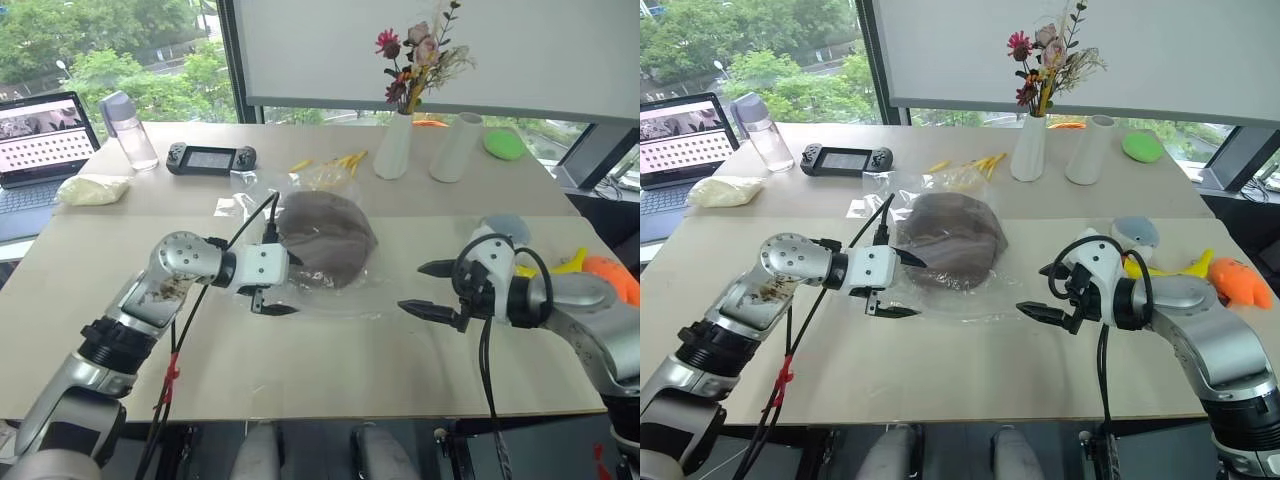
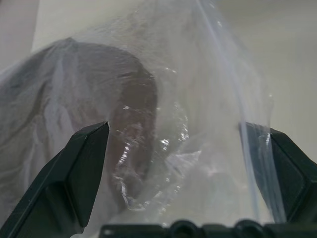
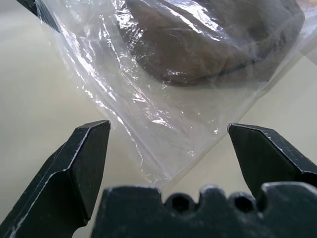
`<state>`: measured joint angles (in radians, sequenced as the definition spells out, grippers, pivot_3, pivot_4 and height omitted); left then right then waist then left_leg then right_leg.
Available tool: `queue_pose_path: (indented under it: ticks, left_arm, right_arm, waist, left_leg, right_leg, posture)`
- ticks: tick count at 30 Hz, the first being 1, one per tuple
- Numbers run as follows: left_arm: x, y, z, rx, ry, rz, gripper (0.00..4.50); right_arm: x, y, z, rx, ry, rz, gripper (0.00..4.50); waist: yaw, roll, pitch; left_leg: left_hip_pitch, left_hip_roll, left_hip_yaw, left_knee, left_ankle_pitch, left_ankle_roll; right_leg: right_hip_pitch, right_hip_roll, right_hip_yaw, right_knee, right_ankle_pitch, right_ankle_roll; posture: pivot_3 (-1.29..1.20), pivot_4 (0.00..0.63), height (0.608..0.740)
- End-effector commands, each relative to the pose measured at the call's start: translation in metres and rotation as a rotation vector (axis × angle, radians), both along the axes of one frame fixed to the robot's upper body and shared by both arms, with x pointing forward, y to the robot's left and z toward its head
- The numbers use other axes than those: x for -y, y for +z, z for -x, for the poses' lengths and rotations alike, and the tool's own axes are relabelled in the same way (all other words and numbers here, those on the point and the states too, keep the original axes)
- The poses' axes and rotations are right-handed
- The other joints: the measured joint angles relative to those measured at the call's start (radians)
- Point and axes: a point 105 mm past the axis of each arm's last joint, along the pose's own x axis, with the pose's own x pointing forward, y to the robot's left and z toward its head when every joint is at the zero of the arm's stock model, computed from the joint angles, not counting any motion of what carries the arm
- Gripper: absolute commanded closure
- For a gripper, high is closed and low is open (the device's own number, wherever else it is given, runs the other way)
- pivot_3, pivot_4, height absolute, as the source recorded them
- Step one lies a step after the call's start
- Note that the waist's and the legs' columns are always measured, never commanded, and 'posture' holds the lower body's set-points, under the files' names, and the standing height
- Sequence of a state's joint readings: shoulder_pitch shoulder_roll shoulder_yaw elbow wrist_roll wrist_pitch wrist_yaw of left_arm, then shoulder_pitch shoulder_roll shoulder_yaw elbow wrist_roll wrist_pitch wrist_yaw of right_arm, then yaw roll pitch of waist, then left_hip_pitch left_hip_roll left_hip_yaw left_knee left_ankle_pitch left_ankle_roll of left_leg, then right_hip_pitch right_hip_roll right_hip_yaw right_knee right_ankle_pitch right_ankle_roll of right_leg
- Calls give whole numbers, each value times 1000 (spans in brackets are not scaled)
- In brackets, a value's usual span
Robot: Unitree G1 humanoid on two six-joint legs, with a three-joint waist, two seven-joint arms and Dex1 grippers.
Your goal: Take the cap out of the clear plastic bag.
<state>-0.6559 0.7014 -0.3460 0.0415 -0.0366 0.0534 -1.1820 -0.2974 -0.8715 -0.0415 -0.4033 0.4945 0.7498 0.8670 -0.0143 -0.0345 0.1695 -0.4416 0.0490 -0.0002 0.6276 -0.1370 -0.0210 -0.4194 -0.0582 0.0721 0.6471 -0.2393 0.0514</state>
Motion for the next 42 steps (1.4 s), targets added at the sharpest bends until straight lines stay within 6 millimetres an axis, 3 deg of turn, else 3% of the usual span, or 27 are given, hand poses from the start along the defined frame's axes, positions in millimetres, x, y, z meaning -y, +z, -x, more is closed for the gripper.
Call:
queue_pose_path:
  ticks: [1, 2, 3, 4, 7, 14, 18, 21, 24, 30, 34, 38, 42]
  left_arm:
    - [17, 12, -3, 95, -48, 43, 44]
    - [22, 12, -3, 104, -59, 55, 44]
    - [27, 13, -3, 110, -70, 60, 572]
    - [30, 14, -5, 125, -75, 64, 747]
    - [34, 19, -10, 153, -68, 78, 1972]
    - [37, 48, -35, 212, 38, 199, 4458]
    - [42, 69, -58, 332, 136, 278, 4458]
    - [48, 79, -66, 365, 181, 337, 4458]
    - [59, 87, -63, 383, 153, 379, 4458]
    - [65, 77, -46, 259, 35, 326, 4458]
    - [54, 77, -40, 162, 17, 324, 3401]
    - [39, 82, -35, 83, -1, 330, 1910]
    - [34, 69, 3, -6, -198, 258, 506]
  right_arm:
    - [-2, 12, 1, 52, -1, -15, 0]
    - [-3, 12, 1, 52, -1, -15, 0]
    - [-4, 11, 1, 51, 0, -15, 0]
    - [-5, 11, 1, 49, 3, -19, 0]
    - [-11, 10, 6, 37, 22, -31, 0]
    - [-15, -1, 19, -30, 14, -63, 0]
    - [-5, -4, 19, -81, -165, -232, 0]
    - [-14, -11, 21, -81, -208, -304, 0]
    - [-21, -15, 3, -51, -347, -390, 0]
    - [-23, -13, 9, -123, -288, -419, 0]
    - [-10, -17, 16, -112, -275, -315, 0]
    - [3, -7, 19, -89, -261, -288, 0]
    - [14, 2, 17, -57, -264, -253, 0]
  waist:
    - [0, 0, 0]
    - [0, 0, 0]
    - [1, 0, 0]
    - [2, 0, 0]
    - [1, 0, 0]
    - [1, 0, 0]
    - [4, 0, 0]
    - [3, 0, 0]
    - [-7, 0, 0]
    - [-5, 0, 0]
    - [-4, 0, 0]
    - [-4, 0, 0]
    - [-15, 0, 0]
  left_leg:
    - [0, 0, 0, 0, 0, 0]
    - [-1, 0, 0, 0, 0, 0]
    - [-1, 0, 0, 0, 0, 0]
    - [-1, 0, 0, 1, 0, 0]
    - [-1, 0, 0, 1, 0, 0]
    - [-1, 0, 0, 1, 0, 0]
    - [-1, 0, -1, 1, 0, 0]
    - [-2, -1, -2, 1, 0, 0]
    - [-2, -1, -2, 1, 0, 0]
    - [-2, -1, -1, 0, 0, 0]
    - [-3, -1, -1, 0, 0, 0]
    - [-2, -1, -1, 0, 0, 0]
    - [-2, -1, -1, -1, 0, 0]
  right_leg:
    - [0, 0, 0, 0, 0, 0]
    - [0, 0, 0, 0, 0, 0]
    - [0, 0, 0, 0, 0, 0]
    - [0, 0, 0, 0, 0, 0]
    - [0, 0, 0, 0, 0, 1]
    - [0, 0, 0, 0, 1, 1]
    - [1, 0, 0, 0, 1, 2]
    - [0, 0, 0, 0, 1, 2]
    - [-1, 0, 0, 0, 1, 2]
    - [-1, 0, 0, 0, 2, 2]
    - [-1, 0, 0, 0, 2, 2]
    - [-1, 0, 0, 0, 2, 2]
    - [-2, 0, 0, 0, 1, 1]
  posture:
    - [0, 150, 740]
    - [0, 150, 740]
    - [0, 150, 740]
    - [0, 150, 740]
    - [0, 150, 740]
    - [0, 150, 740]
    - [0, 150, 740]
    - [0, 150, 740]
    - [0, 150, 740]
    - [0, 150, 740]
    - [0, 150, 740]
    - [0, 150, 740]
    - [0, 150, 740]
